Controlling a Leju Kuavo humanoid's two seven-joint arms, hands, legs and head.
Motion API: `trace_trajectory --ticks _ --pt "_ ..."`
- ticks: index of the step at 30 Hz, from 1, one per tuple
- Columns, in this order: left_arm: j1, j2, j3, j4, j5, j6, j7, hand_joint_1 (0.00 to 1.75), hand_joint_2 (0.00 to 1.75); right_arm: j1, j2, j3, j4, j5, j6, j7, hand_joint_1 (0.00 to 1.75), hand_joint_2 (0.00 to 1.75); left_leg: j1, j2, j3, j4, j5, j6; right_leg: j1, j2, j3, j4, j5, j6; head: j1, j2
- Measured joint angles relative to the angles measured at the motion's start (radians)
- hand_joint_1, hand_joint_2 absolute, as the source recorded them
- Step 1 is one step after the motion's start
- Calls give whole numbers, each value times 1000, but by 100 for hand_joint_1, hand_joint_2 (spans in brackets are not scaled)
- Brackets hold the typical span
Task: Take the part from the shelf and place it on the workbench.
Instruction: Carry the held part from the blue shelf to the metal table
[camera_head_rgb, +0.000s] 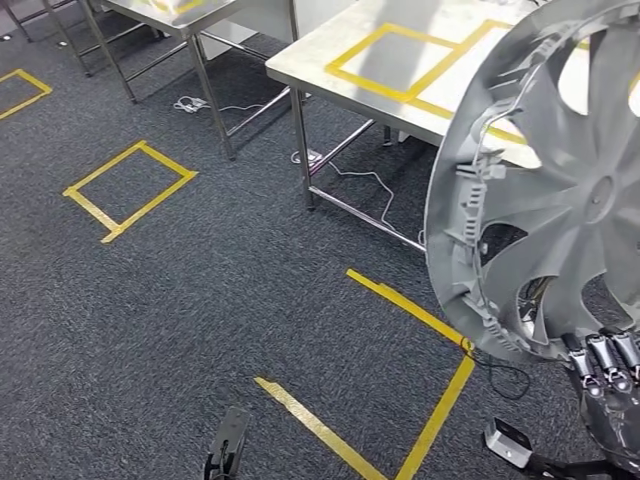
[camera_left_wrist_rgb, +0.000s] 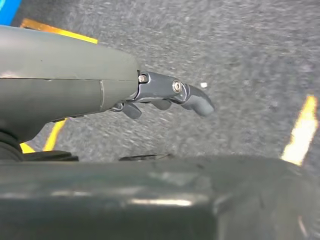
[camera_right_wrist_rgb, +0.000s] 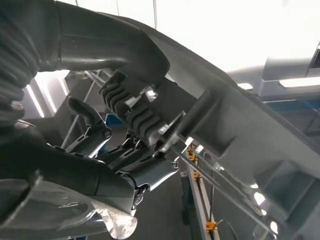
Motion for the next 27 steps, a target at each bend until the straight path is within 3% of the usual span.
trace_trajectory --ticks 2,3,4,5,7,8,9,10,14,16,18,19,20,21,23,25,27 --pt "1 0 0 0 0 0 -2 0 0 -3 0 1 0 0 0 4 175 175 -15 -7 -95 160 -51 17 10 2 10 -1 -9 -12 -5 0" --pt "4 0 0 0 0 0 -2 0 0 -4 0 2 1 0 0 6 175 175 -24 -9 -141 224 -61 27 17 5 15 -1 -14 -18 -6 0" --pt "8 0 0 0 0 0 -2 0 0 -4 0 3 3 0 0 7 175 175 -34 -12 -173 255 -50 39 23 10 22 -2 -20 -22 -6 0" --pt "11 0 1 0 1 0 -3 0 0 -4 0 4 4 0 0 7 175 175 -45 -14 -186 244 -17 56 29 14 30 -2 -27 -25 -6 0" --pt "14 3 2 0 1 0 -3 0 0 -4 0 6 6 0 0 8 175 175 -74 -25 -168 128 83 100 38 22 49 -7 -40 -26 -7 0" --pt "15 5 2 0 1 1 -3 0 0 -5 0 7 9 0 0 9 175 175 -85 -30 -152 68 120 122 44 25 58 -10 -47 -24 -6 0" --pt "15 6 3 0 1 1 -3 0 0 -5 0 8 11 0 0 9 175 175 -94 -35 -135 19 137 136 46 28 64 -15 -52 -21 -7 0" --pt "16 6 3 0 1 1 -3 0 0 -6 0 9 14 0 0 10 175 175 -98 -37 -124 -10 138 143 47 30 71 -19 -54 -18 -7 0" --pt "13 5 4 0 2 2 -4 0 0 -15 -4 13 19 0 0 11 175 175 -90 -35 -78 -55 117 132 49 17 74 3 -58 2 -8 0" --pt "11 4 4 0 2 2 -5 0 0 -22 -8 17 22 0 0 11 175 175 -87 -35 -62 -63 110 130 49 3 20 93 -96 7 -5 0" --pt "13 4 4 0 2 3 -5 0 0 -25 -9 21 26 0 0 11 175 175 -87 -33 -50 -63 97 129 49 1 -62 208 -136 14 -5 0" --pt "15 4 4 0 2 3 -5 0 0 -25 -9 23 28 0 0 11 175 175 -87 -32 -41 -63 89 129 49 0 -91 236 -136 17 -5 0" --pt "17 4 5 0 2 3 -6 0 0 -25 -10 24 29 0 0 11 175 175 -87 -31 -29 -62 81 128 49 -1 -103 228 -114 18 -5 0" --pt "18 4 5 0 2 3 -6 0 0 -25 -10 26 31 0 0 11 175 175 -86 -30 -15 -62 71 126 48 -2 -96 183 -73 18 -5 0" --pt "18 3 5 0 3 4 -6 0 0 -25 -13 29 33 0 0 11 175 175 -87 -29 13 -63 52 121 50 -12 -60 55 16 14 -4 0" --pt "17 2 5 0 4 4 -7 0 0 -27 -15 33 36 0 0 11 175 175 -88 -27 28 -64 37 111 57 -22 -34 -19 42 -4 -3 0" --pt "18 2 6 0 5 5 -8 0 0 -29 -17 34 38 0 0 10 175 175 -89 -24 34 -61 33 100 61 -21 -21 -33 34 -26 -2 0"
